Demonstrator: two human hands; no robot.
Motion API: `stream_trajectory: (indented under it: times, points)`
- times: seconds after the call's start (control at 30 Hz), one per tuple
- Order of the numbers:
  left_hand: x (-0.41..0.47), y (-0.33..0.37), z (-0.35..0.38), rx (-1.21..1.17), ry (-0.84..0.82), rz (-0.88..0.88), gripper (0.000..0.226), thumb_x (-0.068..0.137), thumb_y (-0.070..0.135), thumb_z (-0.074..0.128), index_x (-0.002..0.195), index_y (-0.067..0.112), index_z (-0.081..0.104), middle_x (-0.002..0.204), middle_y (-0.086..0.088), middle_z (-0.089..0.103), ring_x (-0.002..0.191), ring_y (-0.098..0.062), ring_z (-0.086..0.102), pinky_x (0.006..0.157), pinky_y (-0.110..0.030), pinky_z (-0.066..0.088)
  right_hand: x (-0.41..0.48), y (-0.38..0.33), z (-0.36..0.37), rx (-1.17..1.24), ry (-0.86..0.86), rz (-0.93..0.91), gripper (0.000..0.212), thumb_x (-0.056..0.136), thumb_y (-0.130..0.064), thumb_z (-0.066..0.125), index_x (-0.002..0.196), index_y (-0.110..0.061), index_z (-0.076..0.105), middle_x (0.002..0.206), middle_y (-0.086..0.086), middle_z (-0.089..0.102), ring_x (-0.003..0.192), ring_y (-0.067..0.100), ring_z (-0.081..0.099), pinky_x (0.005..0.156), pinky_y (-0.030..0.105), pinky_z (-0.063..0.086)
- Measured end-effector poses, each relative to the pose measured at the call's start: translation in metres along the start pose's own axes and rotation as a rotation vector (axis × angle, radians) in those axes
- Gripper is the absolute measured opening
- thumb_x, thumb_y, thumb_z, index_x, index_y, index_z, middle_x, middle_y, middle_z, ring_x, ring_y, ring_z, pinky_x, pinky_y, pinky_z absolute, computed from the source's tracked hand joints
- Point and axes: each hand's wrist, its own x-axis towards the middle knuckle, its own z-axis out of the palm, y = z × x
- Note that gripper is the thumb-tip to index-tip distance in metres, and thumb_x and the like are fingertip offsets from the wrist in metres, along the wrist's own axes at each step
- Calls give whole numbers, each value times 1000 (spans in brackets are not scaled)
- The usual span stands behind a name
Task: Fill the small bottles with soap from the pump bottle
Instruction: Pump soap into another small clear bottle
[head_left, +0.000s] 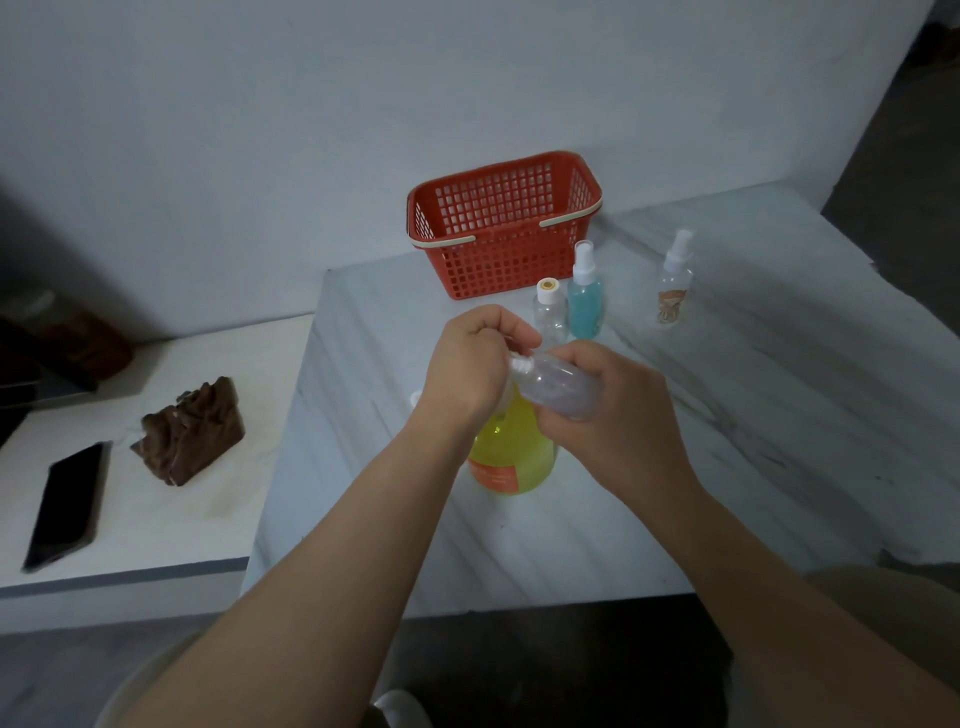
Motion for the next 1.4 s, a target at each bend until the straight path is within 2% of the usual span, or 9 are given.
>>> stream_trajectory:
  times: [0.17,0.27,0.5,0.67,1.0,1.4]
  points:
    - [-4,6,1,16,51,-31,37,78,-7,31,65,11,61,67,-5,59,61,-16,52,50,-22,38,1,-3,-2,13,17,5,22,65,-17,73,80,-29,64,60,-10,55,62,14,54,56,25,40]
    - [-6,11,0,4,52,-50,37,79,-7,31,65,12,61,67,-5,59,60,-15,52,46,-19,38,1,-5,-3,8,29,-4,19,66,-18,74,81,-27,65,59,-8,54,61,14,52,54,22,38]
    - [-8,16,-4,-55,28,-18,37,75,-14,31,72,7,61,71,-14,62,63,-20,57,50,-21,45,-1,-6,-4,4,31,-7,23,65,-18,74,85,-26,66,61,-6,55,62,17,52,56,28,40]
    - [-4,11,0,-30,45,-12,39,75,-11,30,67,10,62,69,-8,60,64,-18,54,51,-22,41,0,-5,-5,9,16,-10,23,65,-17,74,85,-27,65,62,-8,55,62,16,52,55,26,37]
    - [2,-3,3,-29,56,41,40,72,-12,28,65,10,60,68,-8,59,64,-18,53,56,-26,41,3,3,2,2,-17,-2,25,65,-19,73,85,-30,64,67,-7,59,65,14,57,57,27,41]
    - [-3,1,1,2,61,-8,38,77,-7,29,68,11,61,69,-6,60,62,-16,52,51,-23,39,1,-1,-2,11,7,-11,26,64,-17,74,85,-29,65,66,-8,58,66,16,55,58,28,41]
